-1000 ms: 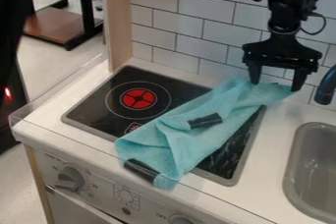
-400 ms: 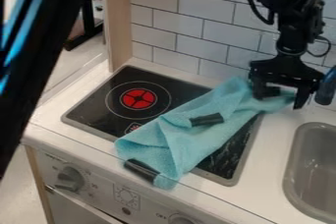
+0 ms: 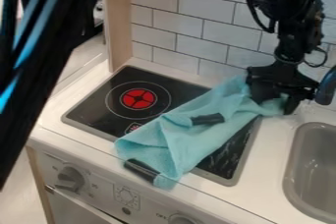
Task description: Fold the cloth from top right to bottom left
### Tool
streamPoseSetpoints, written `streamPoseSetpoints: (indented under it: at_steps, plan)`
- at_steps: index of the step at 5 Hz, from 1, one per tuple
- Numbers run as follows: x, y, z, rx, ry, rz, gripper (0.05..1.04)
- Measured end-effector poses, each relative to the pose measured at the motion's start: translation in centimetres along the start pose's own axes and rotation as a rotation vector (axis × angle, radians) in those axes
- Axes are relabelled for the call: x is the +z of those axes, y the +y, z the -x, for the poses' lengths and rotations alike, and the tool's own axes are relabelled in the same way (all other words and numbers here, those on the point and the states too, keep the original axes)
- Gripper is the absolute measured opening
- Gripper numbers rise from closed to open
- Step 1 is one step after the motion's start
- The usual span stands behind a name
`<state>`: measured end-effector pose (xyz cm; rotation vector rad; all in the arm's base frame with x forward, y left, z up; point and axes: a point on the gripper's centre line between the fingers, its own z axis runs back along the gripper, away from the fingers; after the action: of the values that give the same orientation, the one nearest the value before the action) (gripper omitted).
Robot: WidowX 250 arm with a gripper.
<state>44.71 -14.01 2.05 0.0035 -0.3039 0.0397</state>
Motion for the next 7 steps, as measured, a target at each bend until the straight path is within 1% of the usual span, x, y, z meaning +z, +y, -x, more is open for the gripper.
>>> streamPoseSetpoints:
  at_steps: [1, 2, 3, 4, 5, 6, 7]
  plan:
    - [-0.1, 0.2, 0.0, 0.005, -0.002, -0.014, 0.355]
    - [-0.1, 0.1, 0.1, 0.010, 0.003, -0.011, 0.150]
    - [-0.2, -0.1, 0.5, 0.008, 0.019, 0.004, 0.053]
    - [0.2, 0.0, 0.8, 0.007, 0.025, 0.013, 0.049]
    - [2.7, 0.5, 0.1, 0.010, -0.015, 0.042, 0.049]
    - [5.8, 1.0, -0.3, -0.004, -0.073, 0.079, 0.049]
    - [8.3, 2.0, 0.5, -0.012, -0.110, 0.089, 0.049]
